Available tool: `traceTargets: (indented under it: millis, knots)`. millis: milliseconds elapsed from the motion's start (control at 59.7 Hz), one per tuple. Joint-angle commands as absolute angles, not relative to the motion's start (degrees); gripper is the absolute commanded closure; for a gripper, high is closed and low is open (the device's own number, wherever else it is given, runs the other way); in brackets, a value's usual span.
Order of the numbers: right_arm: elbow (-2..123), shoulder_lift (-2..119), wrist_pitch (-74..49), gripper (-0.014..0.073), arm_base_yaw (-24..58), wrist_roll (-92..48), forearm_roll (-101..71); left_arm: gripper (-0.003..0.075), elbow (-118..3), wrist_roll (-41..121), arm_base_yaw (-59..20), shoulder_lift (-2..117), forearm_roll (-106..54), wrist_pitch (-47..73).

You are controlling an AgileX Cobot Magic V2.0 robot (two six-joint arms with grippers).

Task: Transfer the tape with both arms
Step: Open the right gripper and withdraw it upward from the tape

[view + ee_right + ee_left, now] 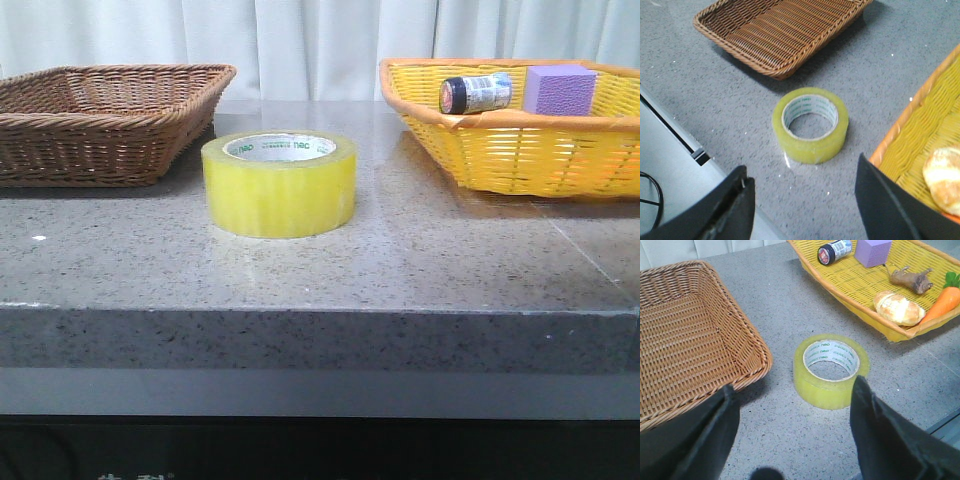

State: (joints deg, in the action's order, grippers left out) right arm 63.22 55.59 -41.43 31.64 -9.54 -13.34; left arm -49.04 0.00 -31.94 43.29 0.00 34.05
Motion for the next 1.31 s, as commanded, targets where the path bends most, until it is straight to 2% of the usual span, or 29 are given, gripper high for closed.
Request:
traceTargets:
  millis: [0,201,368,1290]
  knots:
    - [60.20,50.36,-36.07,0.0127,31.59,-9.53,-14.72,0.0248,-51.09,-0.50,-32.44,43.25,-0.47,29.77]
    - [52.55,41.54,-35.94,0.0127,31.59,-9.53,-14.72,0.0248,-51.09,-0.50,-32.44,43.25,-0.47,29.77]
    - [50.99,37.66,-35.99,0.0127,31.59,-9.53,-14.72,0.0248,-51.09,-0.50,-32.44,43.25,-0.47,29.77]
    - [50.99,37.59,-36.03,0.0127,31.59,-9.53,-14.72,0.0248,-51.75,1.20,-32.33,44.23,1.48,29.25]
